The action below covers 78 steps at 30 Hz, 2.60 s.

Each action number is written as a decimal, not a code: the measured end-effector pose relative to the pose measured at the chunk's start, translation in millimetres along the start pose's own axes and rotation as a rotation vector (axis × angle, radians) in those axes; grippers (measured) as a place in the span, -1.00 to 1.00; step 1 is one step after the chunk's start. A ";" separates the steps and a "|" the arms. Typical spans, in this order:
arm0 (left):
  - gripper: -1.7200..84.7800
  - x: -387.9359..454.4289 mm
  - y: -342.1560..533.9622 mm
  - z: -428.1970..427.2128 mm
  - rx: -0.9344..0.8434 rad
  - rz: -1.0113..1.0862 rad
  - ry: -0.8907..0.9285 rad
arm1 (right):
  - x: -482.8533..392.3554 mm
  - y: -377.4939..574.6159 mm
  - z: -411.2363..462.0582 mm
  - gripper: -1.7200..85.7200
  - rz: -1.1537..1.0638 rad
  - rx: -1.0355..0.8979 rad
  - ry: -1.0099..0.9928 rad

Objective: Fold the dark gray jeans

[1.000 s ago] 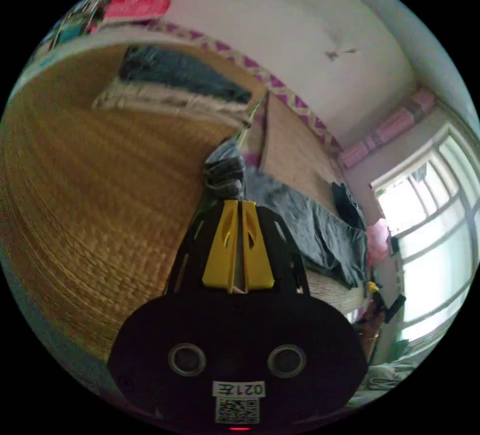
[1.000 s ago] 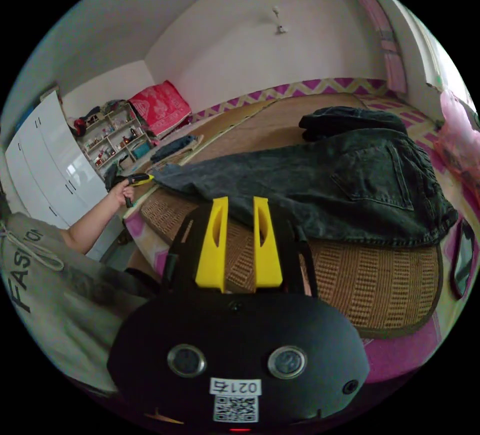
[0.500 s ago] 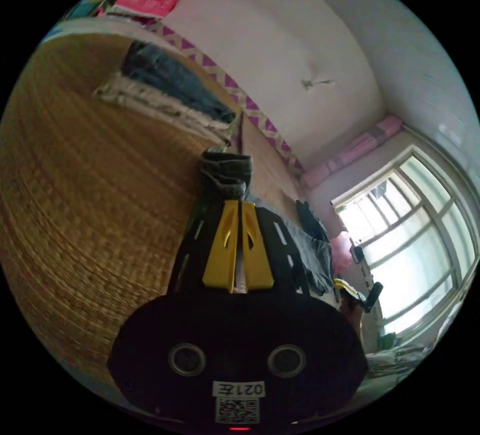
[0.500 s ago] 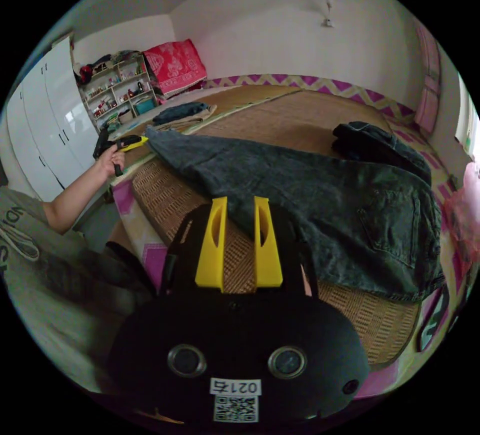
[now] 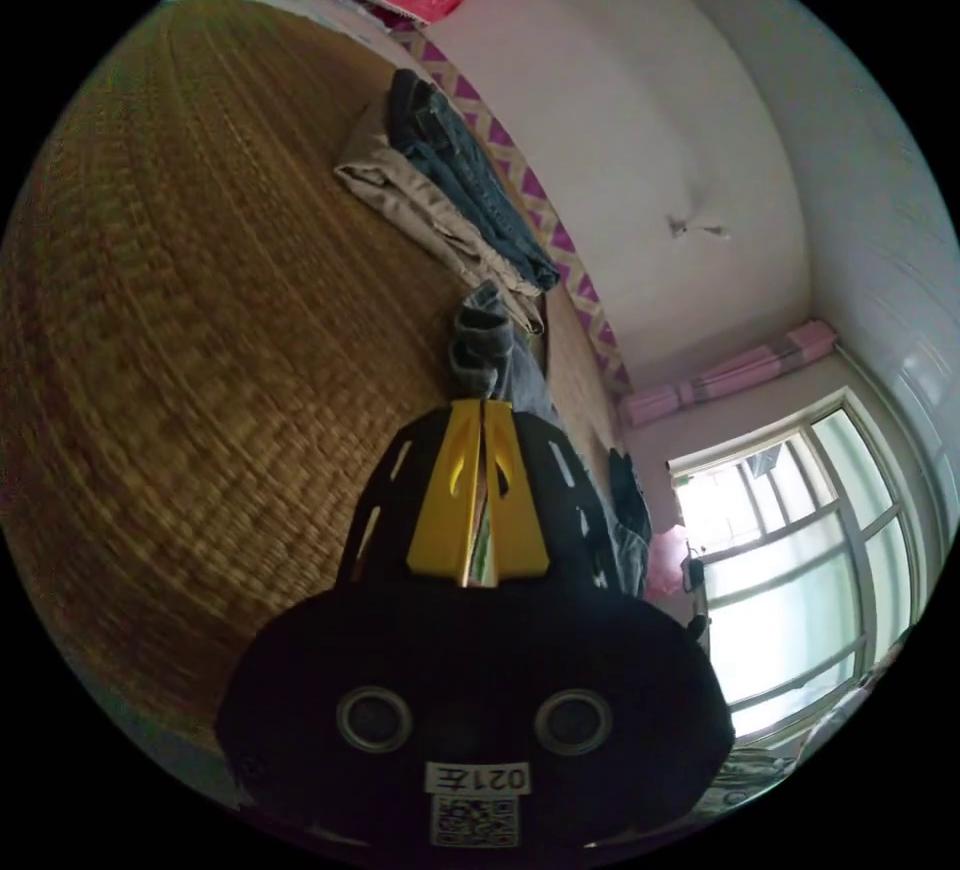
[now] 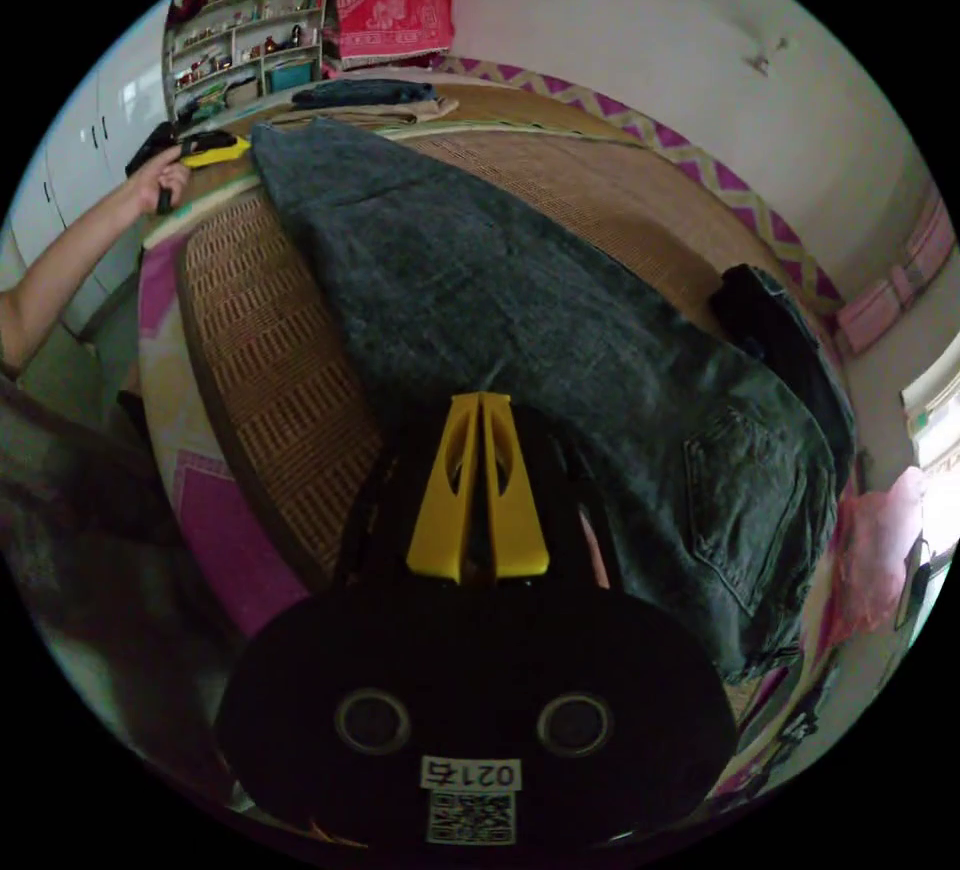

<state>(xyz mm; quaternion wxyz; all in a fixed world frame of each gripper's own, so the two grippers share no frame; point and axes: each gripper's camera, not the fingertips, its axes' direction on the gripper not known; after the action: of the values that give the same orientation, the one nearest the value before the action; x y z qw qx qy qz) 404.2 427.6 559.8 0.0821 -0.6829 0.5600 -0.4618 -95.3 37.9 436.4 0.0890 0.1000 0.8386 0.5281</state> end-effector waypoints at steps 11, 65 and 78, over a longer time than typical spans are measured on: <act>-0.84 96.2 28.0 24.8 -0.085 0.447 -0.144 | 29.4 -19.5 -11.2 -0.90 0.119 0.011 -0.152; -0.98 135.4 334.0 -52.8 -0.347 0.993 -0.021 | 133.0 283.0 -131.9 -0.98 -0.057 0.006 -0.262; -0.91 154.3 299.0 -106.0 -0.115 0.880 -0.231 | 163.7 305.1 -198.5 -0.98 0.189 0.287 -0.199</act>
<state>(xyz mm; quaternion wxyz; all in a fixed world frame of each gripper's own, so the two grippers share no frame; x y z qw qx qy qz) 113.3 233.4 514.1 0.2942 -0.4306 0.8088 -0.2718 -281.3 37.2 789.6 0.1061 0.2415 0.8792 0.3967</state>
